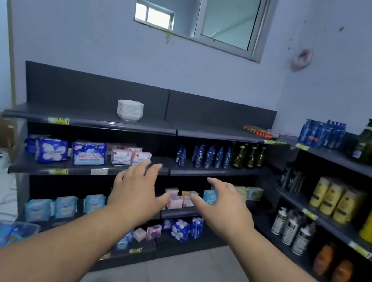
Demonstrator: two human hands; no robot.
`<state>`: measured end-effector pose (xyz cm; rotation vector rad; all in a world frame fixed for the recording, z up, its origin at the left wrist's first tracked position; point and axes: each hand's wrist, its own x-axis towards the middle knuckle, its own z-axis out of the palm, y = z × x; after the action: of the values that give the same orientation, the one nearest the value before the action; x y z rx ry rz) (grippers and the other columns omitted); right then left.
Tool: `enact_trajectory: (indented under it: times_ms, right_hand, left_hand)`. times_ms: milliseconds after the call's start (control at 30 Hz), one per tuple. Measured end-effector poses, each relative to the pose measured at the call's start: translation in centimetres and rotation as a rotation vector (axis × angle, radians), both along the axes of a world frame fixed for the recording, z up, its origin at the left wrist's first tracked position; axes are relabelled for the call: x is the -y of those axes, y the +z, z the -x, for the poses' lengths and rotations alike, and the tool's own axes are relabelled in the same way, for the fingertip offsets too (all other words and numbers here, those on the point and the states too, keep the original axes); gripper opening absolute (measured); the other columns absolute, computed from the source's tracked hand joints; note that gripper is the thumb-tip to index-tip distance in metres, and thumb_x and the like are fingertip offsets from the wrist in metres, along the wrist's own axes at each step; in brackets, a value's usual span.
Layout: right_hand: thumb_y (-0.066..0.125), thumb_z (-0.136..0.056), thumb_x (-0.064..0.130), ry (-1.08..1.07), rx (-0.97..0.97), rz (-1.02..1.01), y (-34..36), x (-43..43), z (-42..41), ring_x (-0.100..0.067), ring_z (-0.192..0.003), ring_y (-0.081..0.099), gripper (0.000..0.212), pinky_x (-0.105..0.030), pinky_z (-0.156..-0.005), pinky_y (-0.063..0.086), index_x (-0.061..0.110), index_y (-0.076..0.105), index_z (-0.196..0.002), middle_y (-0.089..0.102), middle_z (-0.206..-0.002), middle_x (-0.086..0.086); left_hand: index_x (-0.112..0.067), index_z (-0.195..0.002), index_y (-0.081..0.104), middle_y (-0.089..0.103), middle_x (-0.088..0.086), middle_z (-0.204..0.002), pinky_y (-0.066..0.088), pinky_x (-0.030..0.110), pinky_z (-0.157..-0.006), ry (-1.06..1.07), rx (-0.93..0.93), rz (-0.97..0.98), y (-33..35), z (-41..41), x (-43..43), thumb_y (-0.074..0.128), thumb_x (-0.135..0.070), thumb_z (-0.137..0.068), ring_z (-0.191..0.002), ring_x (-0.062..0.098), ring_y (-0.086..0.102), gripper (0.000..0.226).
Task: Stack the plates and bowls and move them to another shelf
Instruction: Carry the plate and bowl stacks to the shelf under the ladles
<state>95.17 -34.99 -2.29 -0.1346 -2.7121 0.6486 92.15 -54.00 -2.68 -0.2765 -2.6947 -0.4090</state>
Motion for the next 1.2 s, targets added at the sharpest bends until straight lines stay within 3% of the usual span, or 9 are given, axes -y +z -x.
enact_trajectory:
  times_ms: [133,300,533,767,967,1200]
  right_hand:
    - [0.051,-0.086,0.065,0.009,0.013,-0.014,-0.5,-0.3,6.4,-0.018,-0.132,0.043,0.068,-0.037,-0.088,0.047,0.037,0.034,-0.146,0.036,-0.15,0.007]
    - [0.052,-0.087,0.065,0.059,0.011,0.013,-1.3,-1.5,14.7,-0.021,-0.136,0.04,0.071,-0.042,-0.101,0.045,0.035,0.033,-0.148,0.034,-0.153,0.004]
    - [0.051,-0.087,0.065,0.166,-0.016,0.001,-0.8,-4.4,27.2,-0.016,-0.132,0.043,0.068,-0.035,-0.091,0.046,0.037,0.034,-0.147,0.038,-0.15,0.008]
    - [0.054,-0.089,0.058,0.272,-0.003,-0.088,0.4,-4.3,39.8,-0.014,-0.117,0.057,0.052,-0.035,-0.088,0.051,0.037,0.049,-0.136,0.059,-0.131,0.012]
    - [0.054,-0.089,0.056,0.332,0.008,-0.155,0.3,-1.5,49.4,-0.015,-0.118,0.056,0.048,-0.034,-0.088,0.049,0.039,0.051,-0.134,0.059,-0.129,0.011]
    - [0.053,-0.091,0.055,0.332,-0.036,-0.191,0.6,3.2,61.8,-0.016,-0.125,0.051,0.055,-0.034,-0.092,0.048,0.036,0.043,-0.141,0.048,-0.143,0.009]
  left_hand:
    - [-0.028,-0.149,0.02,0.02,-0.001,-0.157,0.021,0.041,-0.116,0.023,0.005,0.012,-0.5,5.6,0.2,0.043,-0.063,-0.086,-0.144,0.02,0.02,0.075]
    - [-0.029,-0.149,0.02,0.02,-0.001,-0.157,0.02,0.041,-0.116,0.063,0.017,0.005,-1.4,13.2,-0.5,0.045,-0.06,-0.086,-0.144,0.02,0.019,0.075]
    - [-0.028,-0.146,0.028,0.026,-0.002,-0.154,0.026,0.04,-0.115,0.152,-0.027,-0.046,-1.2,24.5,-2.8,0.05,-0.058,-0.084,-0.141,0.019,0.026,0.072]
    - [-0.027,-0.139,0.041,0.041,-0.01,-0.143,0.041,0.034,-0.1,0.197,-0.047,-0.154,0.0,35.3,-3.6,0.051,-0.051,-0.087,-0.129,0.014,0.043,0.059]
    - [-0.026,-0.138,0.043,0.043,-0.008,-0.143,0.04,0.032,-0.102,0.232,-0.044,-0.148,-0.6,44.1,-0.4,0.055,-0.048,-0.085,-0.13,0.015,0.042,0.058]
    - [-0.026,-0.14,0.041,0.043,-0.009,-0.143,0.039,0.031,-0.102,0.235,-0.084,-0.116,-0.7,55.5,5.5,0.055,-0.053,-0.084,-0.129,0.014,0.044,0.063]
